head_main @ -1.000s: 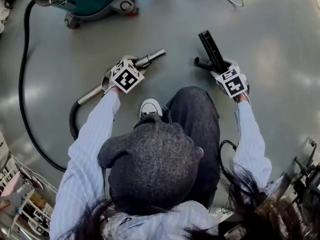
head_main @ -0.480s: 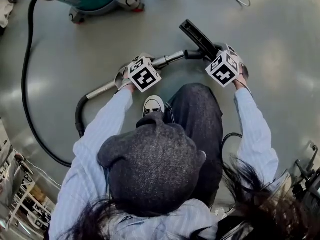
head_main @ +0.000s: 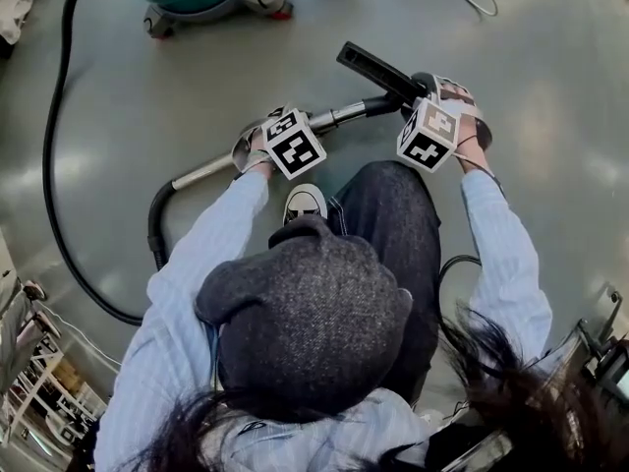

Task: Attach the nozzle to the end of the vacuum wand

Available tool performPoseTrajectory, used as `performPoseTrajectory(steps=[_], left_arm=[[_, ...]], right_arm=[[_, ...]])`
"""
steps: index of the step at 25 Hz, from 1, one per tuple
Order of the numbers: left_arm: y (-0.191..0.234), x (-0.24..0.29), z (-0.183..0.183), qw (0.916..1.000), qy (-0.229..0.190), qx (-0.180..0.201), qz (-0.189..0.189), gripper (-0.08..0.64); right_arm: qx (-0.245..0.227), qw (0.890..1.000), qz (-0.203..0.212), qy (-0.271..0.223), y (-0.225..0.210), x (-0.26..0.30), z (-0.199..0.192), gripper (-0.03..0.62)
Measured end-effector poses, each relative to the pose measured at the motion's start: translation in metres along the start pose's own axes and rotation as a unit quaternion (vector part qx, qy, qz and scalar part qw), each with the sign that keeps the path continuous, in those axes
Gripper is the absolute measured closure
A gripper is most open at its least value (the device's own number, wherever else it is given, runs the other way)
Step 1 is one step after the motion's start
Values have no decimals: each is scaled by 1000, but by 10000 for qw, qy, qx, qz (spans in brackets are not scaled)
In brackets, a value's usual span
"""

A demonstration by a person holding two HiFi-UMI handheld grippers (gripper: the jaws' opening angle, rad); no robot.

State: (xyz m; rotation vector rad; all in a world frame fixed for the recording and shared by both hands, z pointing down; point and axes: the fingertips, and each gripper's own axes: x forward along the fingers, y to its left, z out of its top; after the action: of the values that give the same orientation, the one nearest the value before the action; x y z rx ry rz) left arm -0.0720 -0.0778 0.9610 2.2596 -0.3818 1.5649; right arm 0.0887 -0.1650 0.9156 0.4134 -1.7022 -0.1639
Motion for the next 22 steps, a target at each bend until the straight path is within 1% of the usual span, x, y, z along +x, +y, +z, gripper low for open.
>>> performPoseTrajectory(steps=[2, 4, 8, 9, 11, 13, 14, 17, 18, 20, 22], left_arm=[[-4, 0, 3, 10000, -58, 76, 4, 360], [-6, -1, 4, 9998, -134, 123, 1, 362], [3, 0, 2, 9998, -152, 2, 120, 362], [5, 1, 3, 9998, -150, -35, 122, 362], [10, 0, 4, 9998, -153, -43, 133, 361], [13, -3, 5, 9998, -106, 99, 151, 362], [12, -1, 6, 9996, -40, 229, 131, 362], [2, 10, 8, 9974, 265, 671, 10, 360], [-1, 14, 7, 9966, 333, 755, -2, 360], [-2, 19, 6, 9970, 337, 694, -7, 360], [-2, 22, 6, 9986, 239, 463, -59, 362]], right_arm=[[-246, 9997, 23, 8, 2, -3, 6, 317], [-392, 9991, 145, -17, 5, -2, 13, 318], [-300, 9984, 477, 21, 6, 6, 21, 319], [-318, 9983, 488, 45, 3, 6, 23, 318], [-400, 9985, 361, 35, -5, 5, 29, 319], [-397, 9988, 290, 63, -9, 4, 33, 319], [-321, 9987, 358, 168, -7, 5, 32, 319], [70, 9937, 802, 776, 7, 12, 18, 325], [155, 9915, 911, 915, 12, 14, 15, 328], [154, 9912, 927, 932, 16, 18, 11, 331], [60, 9937, 766, 821, 16, 20, 10, 331]])
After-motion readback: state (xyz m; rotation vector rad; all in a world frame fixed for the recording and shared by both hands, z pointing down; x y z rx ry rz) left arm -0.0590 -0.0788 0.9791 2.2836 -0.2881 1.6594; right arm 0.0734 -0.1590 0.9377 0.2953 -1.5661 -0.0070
